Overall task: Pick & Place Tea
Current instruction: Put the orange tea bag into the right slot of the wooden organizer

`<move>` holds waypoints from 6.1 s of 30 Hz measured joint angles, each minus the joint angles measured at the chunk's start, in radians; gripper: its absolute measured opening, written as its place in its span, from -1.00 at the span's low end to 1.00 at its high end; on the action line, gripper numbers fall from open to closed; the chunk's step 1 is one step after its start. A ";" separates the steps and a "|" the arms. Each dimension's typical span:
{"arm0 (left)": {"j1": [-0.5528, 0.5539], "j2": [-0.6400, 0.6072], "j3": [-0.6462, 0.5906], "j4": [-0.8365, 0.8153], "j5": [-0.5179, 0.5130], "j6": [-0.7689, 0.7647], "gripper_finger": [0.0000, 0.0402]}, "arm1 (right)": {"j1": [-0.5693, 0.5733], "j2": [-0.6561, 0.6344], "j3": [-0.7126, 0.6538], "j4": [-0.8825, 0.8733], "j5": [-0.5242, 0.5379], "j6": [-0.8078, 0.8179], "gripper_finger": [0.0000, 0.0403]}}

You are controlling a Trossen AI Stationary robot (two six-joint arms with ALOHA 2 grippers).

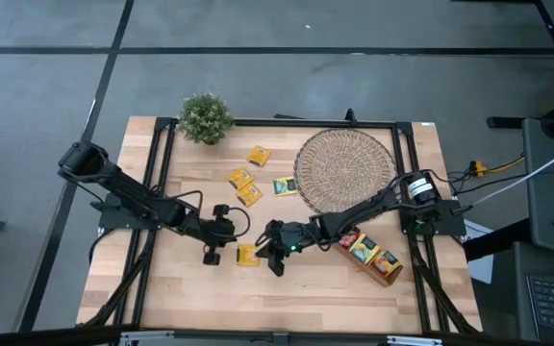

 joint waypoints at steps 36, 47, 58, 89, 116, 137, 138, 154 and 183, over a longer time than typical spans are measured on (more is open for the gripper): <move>0.032 0.025 0.000 -0.009 0.013 -0.139 -0.93 | -0.008 0.197 0.296 -0.477 -0.008 -0.048 -0.98; 0.078 0.036 0.000 -0.009 0.070 -0.346 -0.70 | -0.008 0.199 0.360 -0.613 0.041 -0.112 -0.98; 0.185 0.167 0.003 0.092 0.251 -0.333 -0.24 | -0.008 0.199 0.360 -0.612 0.041 -0.117 -0.98; 0.203 0.167 0.001 0.163 0.385 -0.246 -0.99 | -0.008 0.199 0.360 -0.597 0.069 -0.131 -0.87; -0.123 -0.173 0.001 -0.114 -0.003 0.013 -0.99 | -0.010 0.065 0.358 -0.668 -0.130 -0.271 -0.46; -0.471 -0.294 0.012 -0.197 -0.732 0.840 -0.99 | -0.169 0.010 0.360 -0.383 -0.669 0.224 -0.46; -0.473 -0.294 0.012 -0.194 -0.743 0.877 -0.99 | -0.180 0.010 0.360 -0.372 -0.669 0.229 -0.46; -0.474 -0.292 0.012 0.030 -0.828 1.310 -0.99 | -0.300 0.010 0.360 -0.350 -0.649 0.193 -0.46; -0.386 -0.292 0.012 0.074 -0.752 1.275 -0.97 | -0.305 0.010 0.360 -0.210 -0.676 0.142 -0.96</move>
